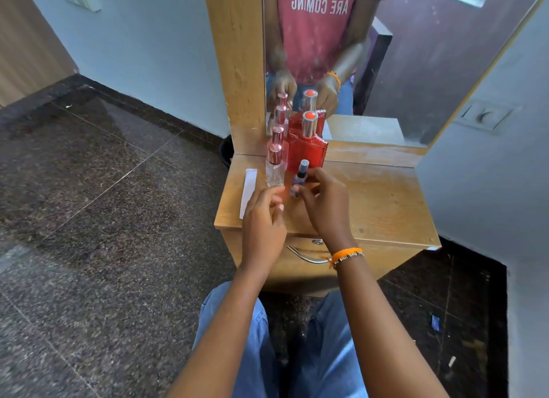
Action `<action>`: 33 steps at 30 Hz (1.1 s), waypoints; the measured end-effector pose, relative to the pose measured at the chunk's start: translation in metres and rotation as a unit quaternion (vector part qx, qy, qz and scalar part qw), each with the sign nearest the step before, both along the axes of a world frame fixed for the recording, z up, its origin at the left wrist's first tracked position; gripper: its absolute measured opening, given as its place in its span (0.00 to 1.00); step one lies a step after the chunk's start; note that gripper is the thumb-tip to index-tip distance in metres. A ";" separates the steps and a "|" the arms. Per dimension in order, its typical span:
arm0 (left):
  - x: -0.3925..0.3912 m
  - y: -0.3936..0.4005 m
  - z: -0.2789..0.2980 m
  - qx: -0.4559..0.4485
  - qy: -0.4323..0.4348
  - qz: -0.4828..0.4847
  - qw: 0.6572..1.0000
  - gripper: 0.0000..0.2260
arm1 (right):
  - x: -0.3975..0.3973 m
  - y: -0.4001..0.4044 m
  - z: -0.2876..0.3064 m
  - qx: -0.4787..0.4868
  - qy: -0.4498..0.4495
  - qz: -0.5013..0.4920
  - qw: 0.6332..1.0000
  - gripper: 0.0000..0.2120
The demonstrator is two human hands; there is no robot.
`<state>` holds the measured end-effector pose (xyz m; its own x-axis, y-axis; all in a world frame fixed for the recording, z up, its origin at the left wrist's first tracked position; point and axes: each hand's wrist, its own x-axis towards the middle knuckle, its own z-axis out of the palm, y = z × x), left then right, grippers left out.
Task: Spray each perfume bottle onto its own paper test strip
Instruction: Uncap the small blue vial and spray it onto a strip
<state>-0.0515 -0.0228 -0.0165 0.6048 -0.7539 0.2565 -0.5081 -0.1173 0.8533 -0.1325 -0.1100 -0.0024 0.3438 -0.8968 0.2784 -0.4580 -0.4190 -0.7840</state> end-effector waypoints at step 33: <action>-0.044 -0.007 0.038 -0.022 0.367 -0.228 0.902 0.14 | -0.059 0.011 0.070 0.062 -0.125 0.120 0.983 0.03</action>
